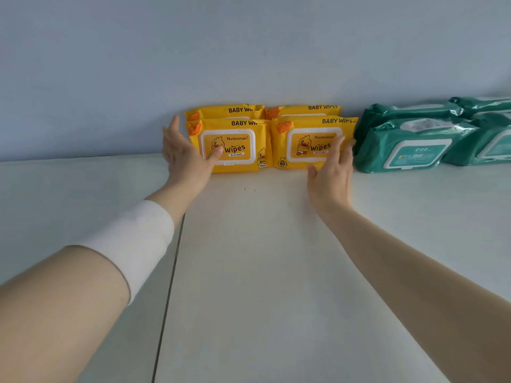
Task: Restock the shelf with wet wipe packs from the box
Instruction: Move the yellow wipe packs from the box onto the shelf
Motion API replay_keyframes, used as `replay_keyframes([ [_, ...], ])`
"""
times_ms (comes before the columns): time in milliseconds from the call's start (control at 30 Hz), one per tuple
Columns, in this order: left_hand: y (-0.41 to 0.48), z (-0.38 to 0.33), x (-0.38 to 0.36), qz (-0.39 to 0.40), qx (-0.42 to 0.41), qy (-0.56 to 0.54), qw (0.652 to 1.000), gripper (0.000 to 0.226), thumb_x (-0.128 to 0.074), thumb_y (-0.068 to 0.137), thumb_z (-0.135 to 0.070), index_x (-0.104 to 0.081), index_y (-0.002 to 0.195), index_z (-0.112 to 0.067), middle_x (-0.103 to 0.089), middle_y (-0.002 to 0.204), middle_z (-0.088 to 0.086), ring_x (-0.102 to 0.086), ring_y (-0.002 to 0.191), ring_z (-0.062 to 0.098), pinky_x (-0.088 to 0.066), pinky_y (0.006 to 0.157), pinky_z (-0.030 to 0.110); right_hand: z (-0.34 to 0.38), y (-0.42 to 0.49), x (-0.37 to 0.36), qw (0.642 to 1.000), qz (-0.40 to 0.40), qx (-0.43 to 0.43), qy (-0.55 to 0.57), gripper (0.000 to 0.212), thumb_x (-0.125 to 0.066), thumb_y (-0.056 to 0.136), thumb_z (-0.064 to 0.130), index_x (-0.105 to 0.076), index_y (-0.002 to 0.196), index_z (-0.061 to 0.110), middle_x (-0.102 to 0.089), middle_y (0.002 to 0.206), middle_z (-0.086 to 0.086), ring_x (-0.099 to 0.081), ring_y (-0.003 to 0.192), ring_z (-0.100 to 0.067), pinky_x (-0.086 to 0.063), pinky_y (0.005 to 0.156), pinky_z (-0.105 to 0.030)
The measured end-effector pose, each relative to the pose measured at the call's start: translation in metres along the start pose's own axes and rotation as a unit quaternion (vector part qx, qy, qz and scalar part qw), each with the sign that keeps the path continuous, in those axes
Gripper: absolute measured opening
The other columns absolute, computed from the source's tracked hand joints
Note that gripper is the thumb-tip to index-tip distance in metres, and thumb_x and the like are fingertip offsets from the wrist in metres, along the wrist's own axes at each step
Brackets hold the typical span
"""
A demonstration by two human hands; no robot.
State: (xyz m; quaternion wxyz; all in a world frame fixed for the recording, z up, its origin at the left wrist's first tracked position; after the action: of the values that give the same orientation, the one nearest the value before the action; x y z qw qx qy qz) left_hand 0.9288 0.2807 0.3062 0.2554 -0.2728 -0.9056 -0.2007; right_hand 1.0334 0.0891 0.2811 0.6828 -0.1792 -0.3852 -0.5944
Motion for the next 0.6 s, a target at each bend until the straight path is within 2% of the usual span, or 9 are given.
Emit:
replay_keyframes([
  [67,-0.025,-0.007,0.007,0.012,-0.103,0.113,0.988,0.081,-0.064,0.086,-0.025,-0.014,0.148,-0.010,0.002,0.157,0.019,-0.002,0.146,0.032,-0.007,0.117,0.039,0.000,-0.022,0.014,0.996,0.050,0.022,-0.071,0.071,-0.044,0.098,0.022,0.001,0.151,0.014,0.010,0.159,-0.012,0.005,0.147,-0.028,-0.011,0.119,-0.039],
  [133,-0.051,-0.016,0.012,0.058,-0.200,0.204,0.956,0.070,-0.061,0.087,-0.024,-0.024,0.145,-0.011,-0.001,0.157,0.018,-0.008,0.145,0.034,-0.011,0.117,0.041,-0.005,-0.048,0.034,0.985,0.084,0.034,-0.146,0.069,-0.042,0.098,0.027,-0.001,0.151,0.014,0.007,0.159,-0.011,0.005,0.147,-0.028,-0.013,0.118,-0.040],
  [233,-0.094,-0.038,0.011,0.166,-0.269,0.351,0.881,0.057,-0.053,0.092,-0.030,-0.034,0.141,-0.011,-0.010,0.156,0.016,-0.015,0.143,0.034,-0.014,0.117,0.046,-0.019,-0.091,0.070,0.959,0.127,0.044,-0.250,0.065,-0.037,0.099,0.032,-0.003,0.151,0.013,0.001,0.159,-0.012,0.001,0.147,-0.029,-0.010,0.119,-0.040],
  [300,-0.132,-0.056,0.011,0.209,-0.288,0.410,0.840,0.055,-0.048,0.094,-0.034,-0.033,0.142,-0.011,-0.010,0.156,0.016,-0.011,0.144,0.034,-0.011,0.118,0.049,-0.033,-0.121,0.098,0.937,0.150,0.043,-0.314,0.063,-0.035,0.099,0.033,-0.005,0.151,0.013,-0.002,0.159,-0.012,0.001,0.147,-0.029,-0.008,0.120,-0.042],
  [433,-0.216,-0.105,0.003,0.268,-0.315,0.432,0.801,0.054,-0.043,0.096,-0.033,-0.029,0.144,-0.012,-0.018,0.156,0.013,-0.011,0.145,0.032,-0.009,0.118,0.048,-0.071,-0.178,0.167,0.915,0.160,0.019,-0.369,0.062,-0.036,0.098,0.038,-0.013,0.149,0.012,-0.017,0.156,-0.012,-0.009,0.145,-0.031,-0.012,0.118,-0.043],
  [500,-0.261,-0.134,-0.009,0.290,-0.350,0.437,0.776,0.052,-0.042,0.097,-0.030,-0.030,0.143,-0.012,-0.023,0.154,0.013,-0.014,0.144,0.032,-0.010,0.117,0.047,-0.096,-0.206,0.208,0.910,0.162,0.000,-0.381,0.060,-0.038,0.097,0.040,-0.018,0.147,0.013,-0.025,0.152,-0.012,-0.016,0.143,-0.031,-0.017,0.116,-0.043],
  [600,-0.330,-0.183,-0.038,0.288,-0.431,0.399,0.756,0.043,-0.041,0.095,-0.024,-0.039,0.136,-0.010,-0.036,0.146,0.012,-0.025,0.138,0.030,-0.015,0.115,0.042,-0.143,-0.247,0.277,0.902,0.161,-0.055,-0.397,0.060,-0.037,0.097,0.041,-0.019,0.147,0.014,-0.027,0.151,-0.012,-0.017,0.142,-0.031,-0.018,0.115,-0.044],
])
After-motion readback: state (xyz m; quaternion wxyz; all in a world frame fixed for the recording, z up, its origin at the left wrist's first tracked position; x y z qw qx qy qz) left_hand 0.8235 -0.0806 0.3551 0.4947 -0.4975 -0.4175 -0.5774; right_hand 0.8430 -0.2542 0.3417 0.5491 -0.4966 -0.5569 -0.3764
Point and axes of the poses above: each hand's wrist, its own y-axis towards the middle knuckle, its own x-axis out of the back of the hand, z = x × y, the point moved 1 cm from there along y, towards the middle knuckle
